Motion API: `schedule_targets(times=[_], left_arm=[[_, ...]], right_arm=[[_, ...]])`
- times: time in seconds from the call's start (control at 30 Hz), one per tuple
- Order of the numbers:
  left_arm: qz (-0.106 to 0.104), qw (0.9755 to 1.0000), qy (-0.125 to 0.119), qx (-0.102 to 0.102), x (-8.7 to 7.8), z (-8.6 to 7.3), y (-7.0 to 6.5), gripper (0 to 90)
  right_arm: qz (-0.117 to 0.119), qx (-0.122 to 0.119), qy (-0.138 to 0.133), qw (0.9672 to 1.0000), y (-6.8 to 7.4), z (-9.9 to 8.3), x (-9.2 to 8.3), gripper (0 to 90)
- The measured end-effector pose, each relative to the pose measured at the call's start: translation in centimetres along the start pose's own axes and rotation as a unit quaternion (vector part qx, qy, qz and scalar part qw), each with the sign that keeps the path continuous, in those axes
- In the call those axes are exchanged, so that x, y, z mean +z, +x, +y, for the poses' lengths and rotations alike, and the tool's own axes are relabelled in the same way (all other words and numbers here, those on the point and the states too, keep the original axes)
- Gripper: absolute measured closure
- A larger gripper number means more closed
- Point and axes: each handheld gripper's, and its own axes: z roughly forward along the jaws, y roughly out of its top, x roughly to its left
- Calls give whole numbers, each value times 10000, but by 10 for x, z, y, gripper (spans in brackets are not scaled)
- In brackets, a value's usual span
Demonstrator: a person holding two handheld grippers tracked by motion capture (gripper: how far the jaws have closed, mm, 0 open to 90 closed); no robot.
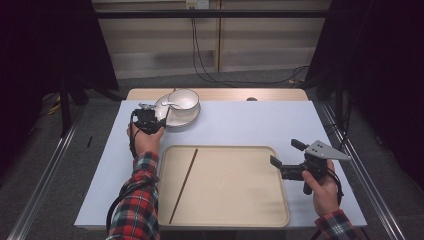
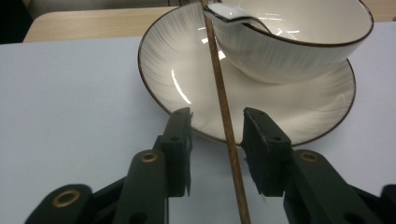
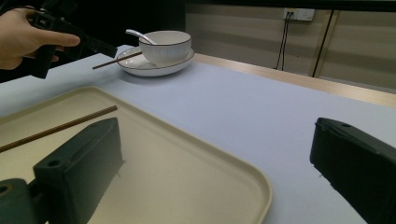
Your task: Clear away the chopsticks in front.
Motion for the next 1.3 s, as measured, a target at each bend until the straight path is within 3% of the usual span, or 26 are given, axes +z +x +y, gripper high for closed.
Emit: schedule_targets(times=[0.2,0.37,0.53,0.57,0.8,0.83,1.0,1.1,1.3], left_arm=[[-21,9999,14,132,14,8,-4,669],[0,9998,136,126,28,8,-9,683],[91,9993,335,98,34,7,-9,802],[154,9994,306,-34,34,7,-10,837],[141,9993,162,-299,18,6,-7,856],[147,9990,117,-409,14,5,-7,855],[53,9981,47,-618,-6,-6,-3,856],[-13,9980,38,-628,-17,-12,-1,856],[-107,9959,18,-899,-34,-25,-1,856]], right_arm=[[-5,71,3,10000,-3,0,-1,18],[-22,98,1,9999,-4,-1,-1,18],[-21,114,-38,9999,-4,-1,-1,18],[0,122,-28,9999,-4,-1,-1,18],[-19,94,-30,9999,-4,-1,-1,18],[-31,90,-8,10000,-4,-1,-1,18],[-5,57,-18,10000,-3,-1,-1,18],[8,45,9,10000,-3,-1,-1,18],[13,-14,21,10000,1,0,1,18]])
